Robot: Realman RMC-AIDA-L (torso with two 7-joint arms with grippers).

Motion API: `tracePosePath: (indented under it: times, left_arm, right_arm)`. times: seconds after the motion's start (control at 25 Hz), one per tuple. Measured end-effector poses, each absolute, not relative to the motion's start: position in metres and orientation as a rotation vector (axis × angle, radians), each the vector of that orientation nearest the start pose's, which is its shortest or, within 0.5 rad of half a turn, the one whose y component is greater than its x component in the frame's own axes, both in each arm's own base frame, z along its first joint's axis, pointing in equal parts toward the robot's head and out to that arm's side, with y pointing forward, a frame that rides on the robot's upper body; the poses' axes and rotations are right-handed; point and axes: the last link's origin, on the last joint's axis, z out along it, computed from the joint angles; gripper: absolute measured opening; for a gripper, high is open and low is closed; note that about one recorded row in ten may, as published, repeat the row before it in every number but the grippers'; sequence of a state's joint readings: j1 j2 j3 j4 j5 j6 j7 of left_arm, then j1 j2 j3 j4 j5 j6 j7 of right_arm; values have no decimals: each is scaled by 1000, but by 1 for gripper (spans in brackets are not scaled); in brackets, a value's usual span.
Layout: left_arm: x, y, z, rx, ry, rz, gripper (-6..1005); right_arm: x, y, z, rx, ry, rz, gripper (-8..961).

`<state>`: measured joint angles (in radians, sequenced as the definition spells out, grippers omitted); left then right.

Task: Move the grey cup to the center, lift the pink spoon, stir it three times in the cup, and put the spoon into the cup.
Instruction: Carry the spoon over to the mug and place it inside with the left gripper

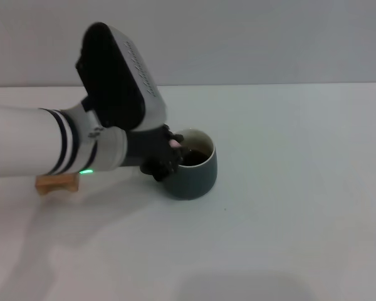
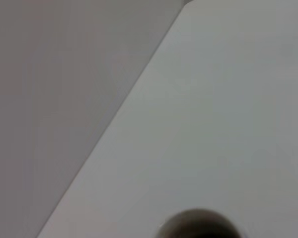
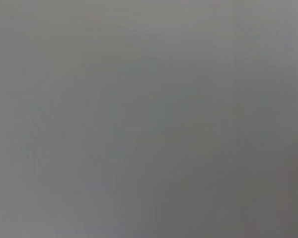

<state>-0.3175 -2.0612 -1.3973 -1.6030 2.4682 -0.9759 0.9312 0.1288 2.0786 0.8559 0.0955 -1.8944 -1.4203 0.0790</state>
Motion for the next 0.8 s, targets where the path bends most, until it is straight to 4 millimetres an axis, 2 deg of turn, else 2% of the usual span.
tracePosePath:
  times: [0.16, 0.44, 0.8]
  left_arm:
    - [-137, 331, -34, -2582, -51, 117, 146]
    - [-149, 325, -29, -2571, -106, 131, 146]
    - [-153, 334, -16, -2515, -138, 109, 146]
  right_arm:
    - [427, 197, 56, -1049, 593, 471, -1]
    - [427, 198, 56, -1054, 593, 471, -1]
    - [425, 200, 55, -1059, 589, 481, -2]
